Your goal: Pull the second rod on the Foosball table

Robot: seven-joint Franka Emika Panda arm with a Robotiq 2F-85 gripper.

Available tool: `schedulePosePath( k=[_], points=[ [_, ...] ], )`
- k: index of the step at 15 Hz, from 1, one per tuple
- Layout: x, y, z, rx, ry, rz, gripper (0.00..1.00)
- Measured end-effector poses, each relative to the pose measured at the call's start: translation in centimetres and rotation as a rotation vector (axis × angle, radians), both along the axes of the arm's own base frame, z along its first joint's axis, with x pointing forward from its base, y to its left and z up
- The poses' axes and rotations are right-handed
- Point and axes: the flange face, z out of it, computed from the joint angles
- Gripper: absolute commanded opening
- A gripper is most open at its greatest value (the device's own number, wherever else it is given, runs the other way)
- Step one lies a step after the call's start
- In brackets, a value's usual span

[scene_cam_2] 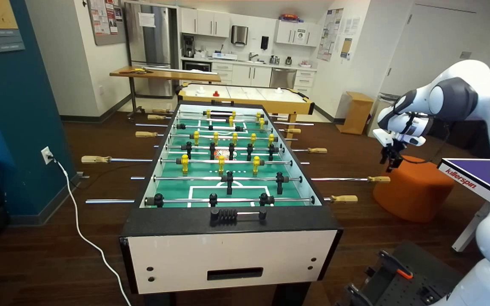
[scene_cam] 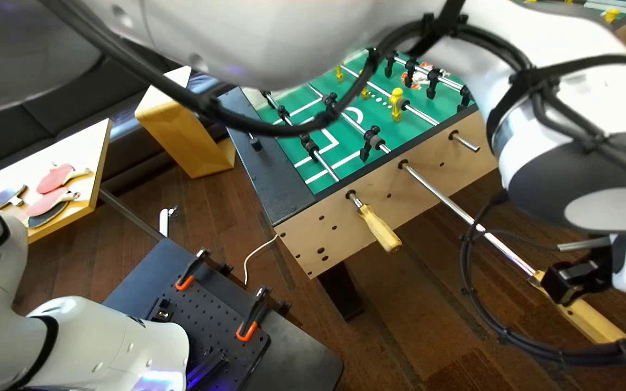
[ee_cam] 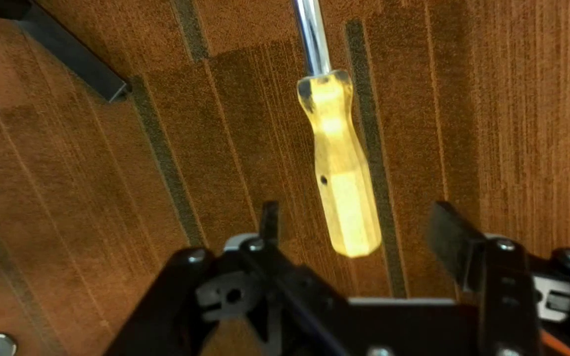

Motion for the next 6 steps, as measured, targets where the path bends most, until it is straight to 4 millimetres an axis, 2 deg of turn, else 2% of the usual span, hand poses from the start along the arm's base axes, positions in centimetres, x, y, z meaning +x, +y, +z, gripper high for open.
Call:
schedulePosePath(
  k=[3, 6],
  points=[
    [0.8, 1.1, 5.2, -0.014, 0.027, -0.014, 1.00],
    [2.9, 3.5, 7.8, -0.011, 0.061, 0.009, 1.00]
  ],
)
